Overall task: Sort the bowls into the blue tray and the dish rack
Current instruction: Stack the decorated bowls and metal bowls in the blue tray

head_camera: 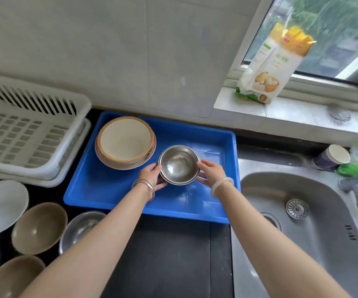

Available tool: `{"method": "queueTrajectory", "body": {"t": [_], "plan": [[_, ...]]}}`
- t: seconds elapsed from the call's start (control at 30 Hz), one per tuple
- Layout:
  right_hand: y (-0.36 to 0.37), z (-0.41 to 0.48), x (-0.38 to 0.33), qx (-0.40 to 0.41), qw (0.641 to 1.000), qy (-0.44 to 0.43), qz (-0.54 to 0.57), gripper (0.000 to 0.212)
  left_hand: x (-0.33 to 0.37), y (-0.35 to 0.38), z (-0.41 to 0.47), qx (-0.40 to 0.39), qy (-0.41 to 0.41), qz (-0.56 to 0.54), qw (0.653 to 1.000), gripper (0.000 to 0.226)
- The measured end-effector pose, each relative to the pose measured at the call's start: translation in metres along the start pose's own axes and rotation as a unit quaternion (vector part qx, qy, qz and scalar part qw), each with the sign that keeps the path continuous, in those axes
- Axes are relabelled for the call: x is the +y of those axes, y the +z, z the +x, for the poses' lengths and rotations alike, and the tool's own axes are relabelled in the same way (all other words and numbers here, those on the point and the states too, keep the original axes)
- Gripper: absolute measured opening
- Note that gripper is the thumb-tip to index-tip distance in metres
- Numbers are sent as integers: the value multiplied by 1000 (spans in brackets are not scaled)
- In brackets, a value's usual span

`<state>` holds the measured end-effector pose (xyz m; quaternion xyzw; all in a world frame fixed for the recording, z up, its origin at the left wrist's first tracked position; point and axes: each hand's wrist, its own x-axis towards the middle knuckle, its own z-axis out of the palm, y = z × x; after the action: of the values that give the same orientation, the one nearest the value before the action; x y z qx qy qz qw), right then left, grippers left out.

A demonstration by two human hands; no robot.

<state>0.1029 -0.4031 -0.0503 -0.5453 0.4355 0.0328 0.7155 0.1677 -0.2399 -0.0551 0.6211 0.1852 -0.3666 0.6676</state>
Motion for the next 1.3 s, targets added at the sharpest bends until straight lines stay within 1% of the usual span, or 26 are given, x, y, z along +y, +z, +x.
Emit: {"method": "queueTrajectory", "body": {"t": [0.17,0.23,0.37,0.47,0.6,0.73,0.9,1.03,1.17,1.3], "plan": [[6,25,2,-6,1000,-5,9,31,-1,5,23,26,-5,-33,999,37],[7,33,3,-2,1000,-8,15,31,0,6,29,23,6,-49,999,33],[13,47,1,14,999,-11,43,35,-3,11,38,29,37,-101,994,18],[20,53,-2,35,998,-19,57,36,-7,17,42,31,44,-148,987,16],[23,61,-2,69,995,-24,66,34,-7,21,46,16,42,-193,980,19],[26,69,-3,63,994,-25,83,34,-4,27,49,22,54,-217,974,31],[31,76,-4,60,994,-20,89,33,0,31,50,44,61,-219,973,33],[30,75,-5,53,994,-14,96,31,0,31,49,46,65,-222,972,32],[27,64,-5,34,997,-9,74,30,-1,29,45,43,66,-206,975,27],[19,44,-6,29,999,-20,14,16,-6,21,29,60,54,-167,983,40]]}}
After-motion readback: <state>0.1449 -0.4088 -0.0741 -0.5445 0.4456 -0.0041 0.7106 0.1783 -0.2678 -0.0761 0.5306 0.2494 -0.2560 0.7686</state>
